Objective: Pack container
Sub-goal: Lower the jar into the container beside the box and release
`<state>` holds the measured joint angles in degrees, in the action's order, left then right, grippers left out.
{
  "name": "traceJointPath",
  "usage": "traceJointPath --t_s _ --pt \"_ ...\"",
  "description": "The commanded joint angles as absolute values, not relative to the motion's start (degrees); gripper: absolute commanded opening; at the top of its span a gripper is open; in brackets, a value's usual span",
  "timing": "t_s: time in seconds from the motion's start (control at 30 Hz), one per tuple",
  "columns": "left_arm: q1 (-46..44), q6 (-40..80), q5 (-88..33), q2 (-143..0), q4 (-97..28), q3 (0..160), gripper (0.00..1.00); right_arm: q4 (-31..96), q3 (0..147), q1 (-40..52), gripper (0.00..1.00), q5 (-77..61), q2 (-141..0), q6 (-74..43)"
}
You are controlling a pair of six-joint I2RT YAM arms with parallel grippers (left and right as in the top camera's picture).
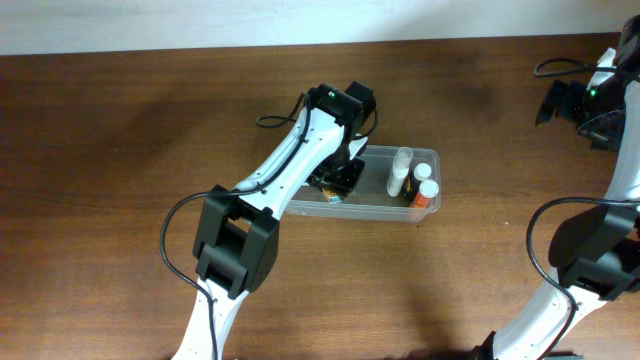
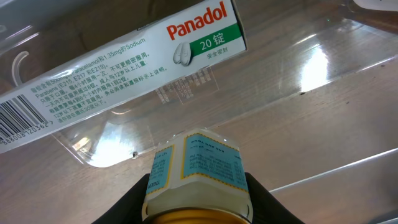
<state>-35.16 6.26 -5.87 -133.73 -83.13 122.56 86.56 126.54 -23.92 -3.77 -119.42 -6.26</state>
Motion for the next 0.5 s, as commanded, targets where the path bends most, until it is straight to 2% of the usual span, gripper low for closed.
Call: traceJointPath --t_s 0.0,0.47 --pt "-35.5 6.8 -6.9 -134.1 -83.2 122.9 0.35 86.6 127.5 -23.8 0.98 -3.9 -118.4 -6.9" --pt "-35.5 6.8 -6.9 -134.1 -82.5 122.9 0.35 86.6 127.5 -23.8 0.98 -3.9 -118.4 -6.9"
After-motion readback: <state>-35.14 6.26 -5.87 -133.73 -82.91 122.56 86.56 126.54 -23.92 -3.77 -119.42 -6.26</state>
